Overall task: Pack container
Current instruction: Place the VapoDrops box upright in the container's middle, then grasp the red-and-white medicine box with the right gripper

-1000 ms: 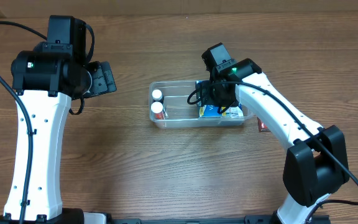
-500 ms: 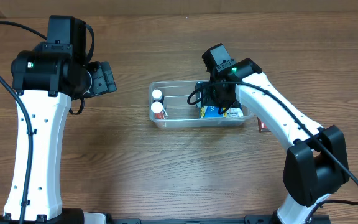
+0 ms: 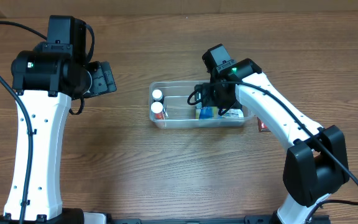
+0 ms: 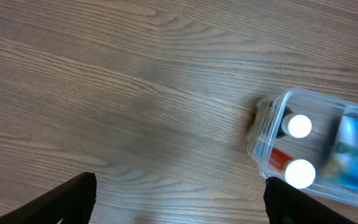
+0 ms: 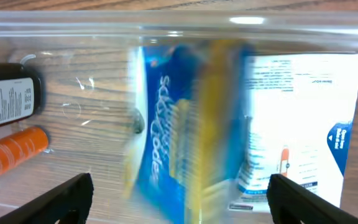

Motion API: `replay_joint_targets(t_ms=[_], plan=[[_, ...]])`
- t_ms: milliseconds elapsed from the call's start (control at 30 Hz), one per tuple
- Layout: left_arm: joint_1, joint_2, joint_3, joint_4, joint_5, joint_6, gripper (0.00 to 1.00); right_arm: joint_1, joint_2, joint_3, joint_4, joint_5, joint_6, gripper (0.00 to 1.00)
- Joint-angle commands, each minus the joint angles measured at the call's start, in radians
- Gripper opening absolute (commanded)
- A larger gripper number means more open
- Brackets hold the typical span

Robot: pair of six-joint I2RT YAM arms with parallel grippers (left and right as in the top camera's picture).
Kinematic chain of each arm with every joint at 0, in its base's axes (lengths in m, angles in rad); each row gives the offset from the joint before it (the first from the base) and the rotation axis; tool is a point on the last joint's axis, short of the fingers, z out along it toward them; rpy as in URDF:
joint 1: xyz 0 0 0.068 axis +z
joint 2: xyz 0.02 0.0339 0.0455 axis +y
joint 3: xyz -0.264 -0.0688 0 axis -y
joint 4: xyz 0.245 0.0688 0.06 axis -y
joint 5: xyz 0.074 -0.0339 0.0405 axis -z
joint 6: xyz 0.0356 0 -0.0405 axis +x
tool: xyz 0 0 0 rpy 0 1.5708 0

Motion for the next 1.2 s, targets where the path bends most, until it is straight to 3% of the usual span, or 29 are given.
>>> replay_joint_targets(t_ms=[0,200,400,567,667,833,933,1167], plan=[[-0.002,-0.005,-0.004,0.000,0.002,0.023,0.88,-0.003,-0.001,0.001,0.000,-0.005,0.002,0.94],[-0.002,-0.005,-0.004,-0.001,0.002,0.023,0.88,-0.003,-0.001,0.012,0.008,0.035,-0.002,0.94],[-0.002,-0.005,-0.004,-0.003,0.001,0.023,0.88,-0.032,-0.098,0.232,-0.180,0.336,0.011,1.00],[-0.002,-0.005,-0.004,-0.003,0.001,0.023,0.88,-0.234,-0.217,0.359,-0.241,0.322,-0.008,1.00],[-0.002,-0.005,-0.004,-0.003,0.001,0.023,0.88,-0.391,-0.229,0.356,-0.277,0.168,-0.162,1.00],[-0.002,-0.005,-0.004,-0.003,0.001,0.023,0.88,-0.556,-0.181,0.206,-0.307,0.071,-0.250,1.00],[-0.002,-0.005,-0.004,0.000,0.001,0.023,0.88,-0.554,-0.148,0.079,-0.282,0.032,-0.343,1.00],[-0.002,-0.005,-0.004,0.000,0.001,0.023,0.88,-0.550,-0.132,-0.160,-0.119,0.031,-0.408,1.00]])
